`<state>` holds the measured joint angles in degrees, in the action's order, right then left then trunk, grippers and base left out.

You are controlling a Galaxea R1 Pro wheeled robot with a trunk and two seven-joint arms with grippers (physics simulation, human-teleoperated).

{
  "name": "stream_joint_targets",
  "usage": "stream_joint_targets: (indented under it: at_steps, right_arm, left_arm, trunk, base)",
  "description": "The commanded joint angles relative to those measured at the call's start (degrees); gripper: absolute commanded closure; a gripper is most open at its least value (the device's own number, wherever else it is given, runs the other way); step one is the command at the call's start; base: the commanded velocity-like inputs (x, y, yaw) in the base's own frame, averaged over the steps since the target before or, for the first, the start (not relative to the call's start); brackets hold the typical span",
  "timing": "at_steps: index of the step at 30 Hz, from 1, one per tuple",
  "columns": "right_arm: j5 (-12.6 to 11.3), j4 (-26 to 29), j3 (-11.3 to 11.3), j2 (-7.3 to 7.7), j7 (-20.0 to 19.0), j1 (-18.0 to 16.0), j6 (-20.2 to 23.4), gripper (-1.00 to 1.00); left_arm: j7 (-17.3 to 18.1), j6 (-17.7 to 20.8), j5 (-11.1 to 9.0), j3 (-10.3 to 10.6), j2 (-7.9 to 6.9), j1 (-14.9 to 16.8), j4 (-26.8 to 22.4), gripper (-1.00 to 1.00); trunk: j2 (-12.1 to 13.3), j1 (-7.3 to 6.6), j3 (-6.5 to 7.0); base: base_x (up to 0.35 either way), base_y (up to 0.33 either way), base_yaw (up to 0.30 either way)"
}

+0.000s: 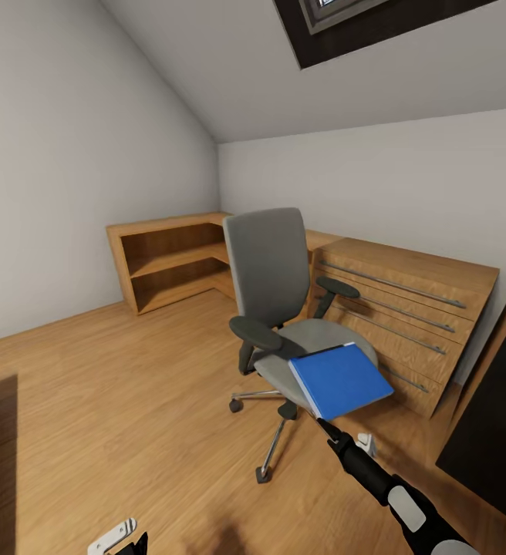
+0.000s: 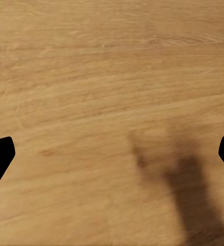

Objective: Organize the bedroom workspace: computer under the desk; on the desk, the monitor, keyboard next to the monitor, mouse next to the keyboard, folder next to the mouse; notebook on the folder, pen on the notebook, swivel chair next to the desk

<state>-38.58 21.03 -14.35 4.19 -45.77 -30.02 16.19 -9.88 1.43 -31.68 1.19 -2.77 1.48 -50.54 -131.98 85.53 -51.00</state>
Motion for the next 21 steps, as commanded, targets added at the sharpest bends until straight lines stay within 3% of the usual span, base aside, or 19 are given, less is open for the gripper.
stream_joint_targets:
  at_steps: [1,12,21]
  right_arm:
    - [-0.42,-0.03,-0.17,0.0,-0.15,-0.04,0.52,-1.0]
    - [-0.44,-0.03,-0.15,-0.04,-0.2,-0.04,0.43,-1.0]
    - [-0.48,-0.08,-0.23,-0.05,-0.2,-0.04,0.28,-1.0]
  left_arm:
    - [-0.31,0.15,-0.4,0.13,-0.04,0.01,-0.1,-1.0]
    - [-0.31,0.1,-0.4,0.13,-0.05,0.01,-0.09,-1.0]
    - [-0.31,0.0,-0.4,0.08,-0.04,0.01,0.54,-1.0]
  trunk:
    - [-0.02,-0.01,-0.06]
    - [-0.02,-0.01,-0.06]
    - [3.18,-1.77,1.38]
  base:
    - [0.0,0.0,0.0]
    - [0.0,0.0,0.0]
    - [0.0,0.0,0.0]
